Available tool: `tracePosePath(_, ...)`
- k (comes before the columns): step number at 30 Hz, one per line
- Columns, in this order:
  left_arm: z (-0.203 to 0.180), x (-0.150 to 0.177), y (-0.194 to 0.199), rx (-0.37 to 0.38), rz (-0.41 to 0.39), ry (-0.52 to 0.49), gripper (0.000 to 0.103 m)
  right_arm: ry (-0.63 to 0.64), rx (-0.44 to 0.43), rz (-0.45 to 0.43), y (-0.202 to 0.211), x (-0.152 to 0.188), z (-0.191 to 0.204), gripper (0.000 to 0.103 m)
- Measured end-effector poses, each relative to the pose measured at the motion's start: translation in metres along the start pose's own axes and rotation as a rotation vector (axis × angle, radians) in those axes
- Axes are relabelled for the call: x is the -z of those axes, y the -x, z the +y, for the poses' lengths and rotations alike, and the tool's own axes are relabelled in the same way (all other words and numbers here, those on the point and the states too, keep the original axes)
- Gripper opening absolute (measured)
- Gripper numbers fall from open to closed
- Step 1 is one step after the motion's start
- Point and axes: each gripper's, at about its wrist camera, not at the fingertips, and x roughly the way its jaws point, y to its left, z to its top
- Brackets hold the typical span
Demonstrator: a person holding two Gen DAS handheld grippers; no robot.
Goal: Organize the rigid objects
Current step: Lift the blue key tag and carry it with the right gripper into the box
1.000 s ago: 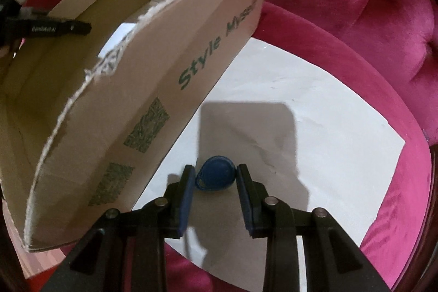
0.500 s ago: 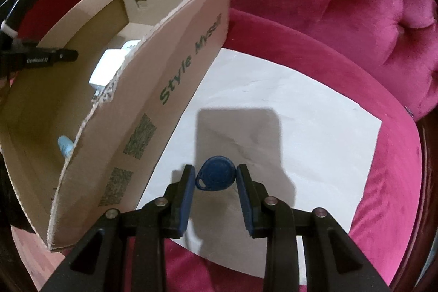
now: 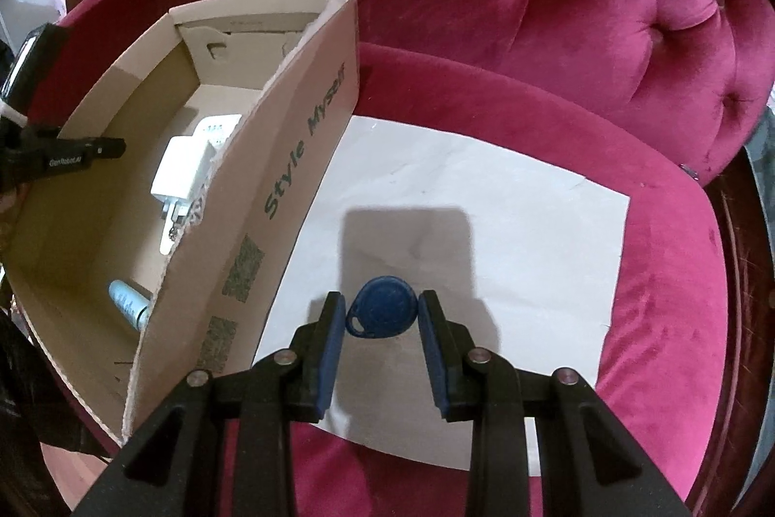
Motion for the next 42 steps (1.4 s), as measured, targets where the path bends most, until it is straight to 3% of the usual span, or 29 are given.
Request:
tracePosePath(25,-0.003,0.000,0.001,-0.001,-0.001,0.000,0.015,-0.057,0.051,-0.121,0.041,-0.033,0.008,0.032)
tracePosePath(42,-0.002,0.000,0.001,0.002,-0.002,0.000,0.015,-0.029,0.015,-0.188,0.060,-0.071,0.042,0.032)
